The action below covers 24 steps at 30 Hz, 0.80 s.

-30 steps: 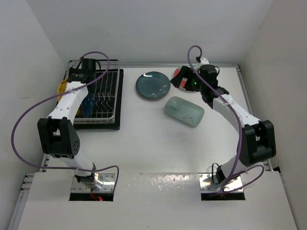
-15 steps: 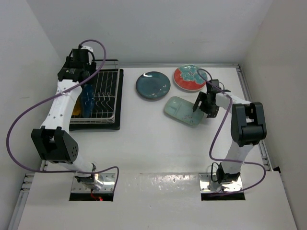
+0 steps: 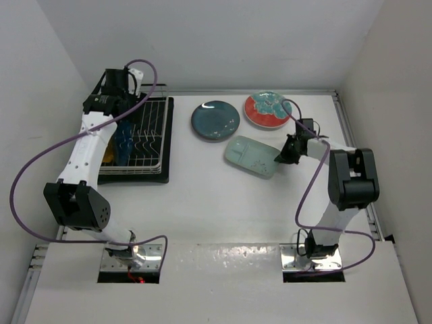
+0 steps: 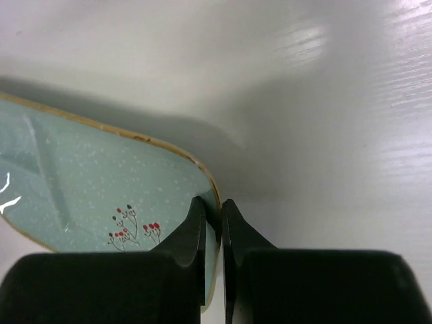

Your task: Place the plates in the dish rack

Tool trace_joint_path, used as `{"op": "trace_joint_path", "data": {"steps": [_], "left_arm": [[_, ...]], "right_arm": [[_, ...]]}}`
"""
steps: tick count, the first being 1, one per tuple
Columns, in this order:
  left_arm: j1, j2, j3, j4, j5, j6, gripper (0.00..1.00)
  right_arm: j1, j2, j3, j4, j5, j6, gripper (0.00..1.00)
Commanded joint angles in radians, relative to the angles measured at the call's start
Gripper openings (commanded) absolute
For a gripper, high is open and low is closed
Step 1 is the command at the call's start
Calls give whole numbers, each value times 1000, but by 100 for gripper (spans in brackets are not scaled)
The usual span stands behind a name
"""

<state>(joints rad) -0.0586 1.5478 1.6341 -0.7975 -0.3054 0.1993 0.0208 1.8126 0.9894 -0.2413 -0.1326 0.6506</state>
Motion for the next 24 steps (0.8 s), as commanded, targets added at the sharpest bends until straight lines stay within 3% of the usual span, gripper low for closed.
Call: {"op": "trace_joint_path", "data": {"steps": [1, 6, 7, 10, 14, 18, 21, 24], "left_arm": [[-46, -48, 58, -61, 188, 73, 82], [-90, -17, 99, -144, 388, 143, 86], [-101, -6, 99, -166, 409, 152, 86], [-144, 6, 127, -193, 505, 183, 88], [-202, 46, 164, -216, 627, 183, 91], [-276, 86, 196, -226, 751, 172, 94], [-306, 110, 196, -226, 772, 163, 94], [-320, 135, 187, -198, 706, 140, 91]], "right_arm": [[4, -131, -73, 28, 62, -158, 0], [36, -404, -91, 143, -100, -371, 0], [51, -418, -39, 126, -233, -422, 0], [121, -443, 99, 62, -387, -488, 0], [220, -382, 228, 53, -492, -482, 0], [315, -320, 299, 178, -581, -422, 0], [344, -271, 321, 332, -653, -303, 0], [352, -234, 334, 451, -699, -206, 0]]}}
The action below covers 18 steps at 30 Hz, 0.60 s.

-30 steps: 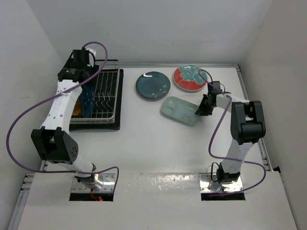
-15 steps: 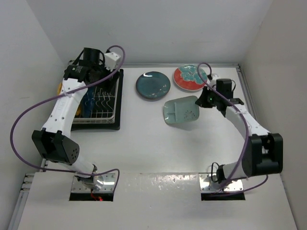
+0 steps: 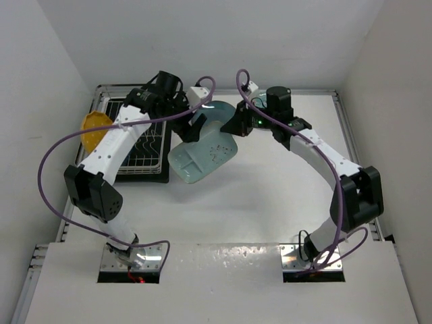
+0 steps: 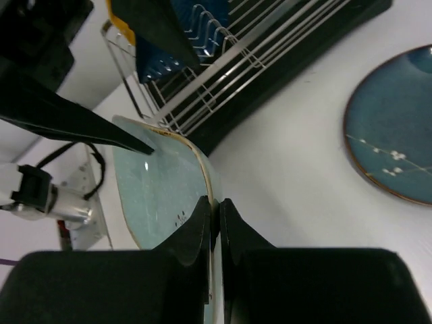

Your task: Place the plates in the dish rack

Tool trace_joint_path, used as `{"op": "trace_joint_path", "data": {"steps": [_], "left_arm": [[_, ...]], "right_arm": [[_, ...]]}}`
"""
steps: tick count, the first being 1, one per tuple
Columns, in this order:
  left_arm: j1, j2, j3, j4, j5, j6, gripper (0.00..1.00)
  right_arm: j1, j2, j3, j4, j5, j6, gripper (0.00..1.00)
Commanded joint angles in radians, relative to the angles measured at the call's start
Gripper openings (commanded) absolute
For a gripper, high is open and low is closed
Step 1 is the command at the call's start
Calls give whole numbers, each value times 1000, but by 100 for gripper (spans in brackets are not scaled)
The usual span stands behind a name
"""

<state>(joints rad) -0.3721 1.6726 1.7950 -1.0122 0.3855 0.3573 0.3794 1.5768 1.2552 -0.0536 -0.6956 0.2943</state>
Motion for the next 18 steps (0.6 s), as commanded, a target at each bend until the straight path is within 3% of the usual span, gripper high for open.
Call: {"op": "trace_joint_path", "data": {"steps": [1, 3, 4, 7, 10, 11, 15, 17, 18], "left_arm": [[-7, 10, 15, 17, -23, -18, 83], [-7, 19, 15, 17, -23, -18, 68], [4, 19, 15, 17, -5, -18, 51], [25, 19, 6, -17, 44, -9, 22], [25, 30, 6, -67, 88, 3, 10], [35, 41, 6, -78, 117, 3, 0], [55, 41, -14, -100, 182, -10, 0], [84, 26, -14, -66, 143, -53, 0], [94, 26, 3, -57, 119, -73, 0]], "right_arm": [[-4, 2, 72, 283, -142, 163, 0], [1, -3, 67, 334, -147, 195, 0], [3, 8, 66, 345, -147, 203, 0], [0, 11, 62, 362, -139, 212, 0], [1, 14, 56, 395, -131, 230, 0], [3, 15, 52, 406, -130, 241, 0], [4, 32, 49, 442, -119, 261, 0], [9, 37, 49, 436, -82, 263, 0], [15, 40, 52, 429, -65, 263, 7]]}}
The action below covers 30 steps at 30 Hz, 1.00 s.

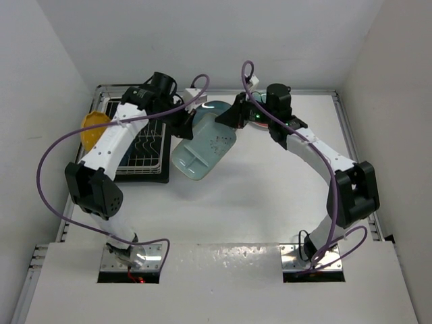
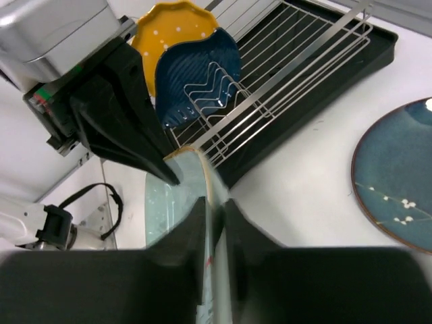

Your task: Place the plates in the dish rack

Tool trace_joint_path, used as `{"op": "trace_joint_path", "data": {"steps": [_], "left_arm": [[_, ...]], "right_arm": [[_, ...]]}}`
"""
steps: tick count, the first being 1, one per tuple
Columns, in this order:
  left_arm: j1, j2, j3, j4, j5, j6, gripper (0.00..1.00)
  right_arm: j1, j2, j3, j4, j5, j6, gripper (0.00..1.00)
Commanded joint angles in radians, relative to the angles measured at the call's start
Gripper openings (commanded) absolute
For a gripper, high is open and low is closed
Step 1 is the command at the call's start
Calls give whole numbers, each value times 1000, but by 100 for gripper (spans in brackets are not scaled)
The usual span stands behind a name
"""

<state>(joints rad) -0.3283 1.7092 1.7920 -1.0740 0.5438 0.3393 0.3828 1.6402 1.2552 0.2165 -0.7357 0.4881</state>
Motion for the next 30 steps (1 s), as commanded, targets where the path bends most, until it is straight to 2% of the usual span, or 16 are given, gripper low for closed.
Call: {"op": "trace_joint_path", "data": {"steps": [1, 2, 4, 5, 8, 11, 14, 15, 21, 30], "left_arm": [[63, -25, 18, 5, -65, -74, 0], [95, -25, 56, 17, -108, -104, 0], [132, -34, 101, 17, -134, -135, 0], [150, -46, 119, 17, -134, -160, 0], [219, -69, 161, 40, -194, -206, 0], [281, -95, 170, 49, -332, -240, 0], [314, -121, 179, 81, -551, -279, 0], [314, -122, 179, 82, -655, -279, 0], [296, -131, 150, 103, -934, -289, 0], [206, -99, 99, 143, -1215, -279, 0]], "right_arm": [[10, -20, 64, 126, 14, 70, 20], [7, -17, 70, 115, 27, 72, 51], [8, -6, 87, 98, 65, 75, 78], [13, -5, 85, 87, 77, 86, 100], [27, -6, 75, 99, 117, 93, 100], [39, -14, 61, 104, 142, 93, 100], [36, -25, 36, 100, 165, 95, 100], [37, -31, 26, 93, 173, 90, 100], [39, -33, 15, 72, 191, 99, 100], [41, -34, 4, 64, 196, 104, 100]]}}
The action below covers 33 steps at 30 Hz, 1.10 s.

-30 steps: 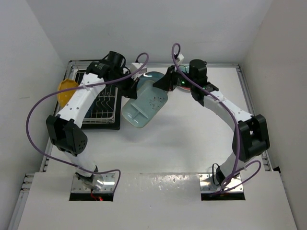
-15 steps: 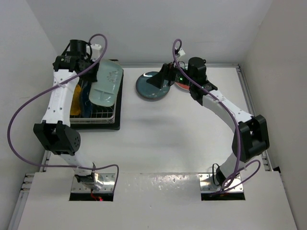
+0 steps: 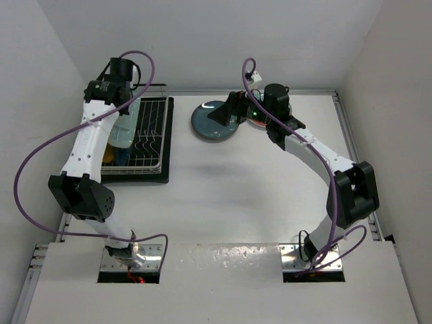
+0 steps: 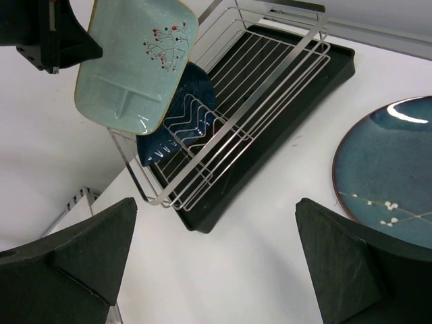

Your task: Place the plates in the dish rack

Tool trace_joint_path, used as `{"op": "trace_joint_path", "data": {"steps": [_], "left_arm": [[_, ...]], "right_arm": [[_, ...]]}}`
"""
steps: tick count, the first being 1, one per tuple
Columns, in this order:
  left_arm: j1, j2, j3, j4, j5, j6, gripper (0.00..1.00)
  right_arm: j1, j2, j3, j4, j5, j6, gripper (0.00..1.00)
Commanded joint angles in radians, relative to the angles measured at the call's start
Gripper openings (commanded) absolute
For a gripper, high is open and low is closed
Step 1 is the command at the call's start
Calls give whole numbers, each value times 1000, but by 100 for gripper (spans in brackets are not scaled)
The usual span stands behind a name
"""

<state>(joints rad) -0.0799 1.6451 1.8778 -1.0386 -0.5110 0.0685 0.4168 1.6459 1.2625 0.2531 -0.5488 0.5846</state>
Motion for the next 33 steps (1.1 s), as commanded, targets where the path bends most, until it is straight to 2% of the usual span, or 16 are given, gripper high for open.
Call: {"op": "trace_joint_path", "data": {"steps": [1, 7, 14, 23, 33], "left_arm": [[-61, -22, 14, 120, -191, -9, 0], [-96, 28, -17, 120, -297, -7, 0], [-127, 59, -37, 120, -403, -79, 0], [-127, 41, -138, 101, -368, -174, 0], [-127, 81, -120, 49, -475, -291, 0]], "right_arm": [[5, -43, -6, 28, 9, 8, 100], [5, -49, -8, 14, 7, -9, 100], [7, -55, -21, 11, 6, -9, 100], [4, -67, -32, 11, 10, -20, 100], [5, -75, -32, -11, 15, -26, 100]]}}
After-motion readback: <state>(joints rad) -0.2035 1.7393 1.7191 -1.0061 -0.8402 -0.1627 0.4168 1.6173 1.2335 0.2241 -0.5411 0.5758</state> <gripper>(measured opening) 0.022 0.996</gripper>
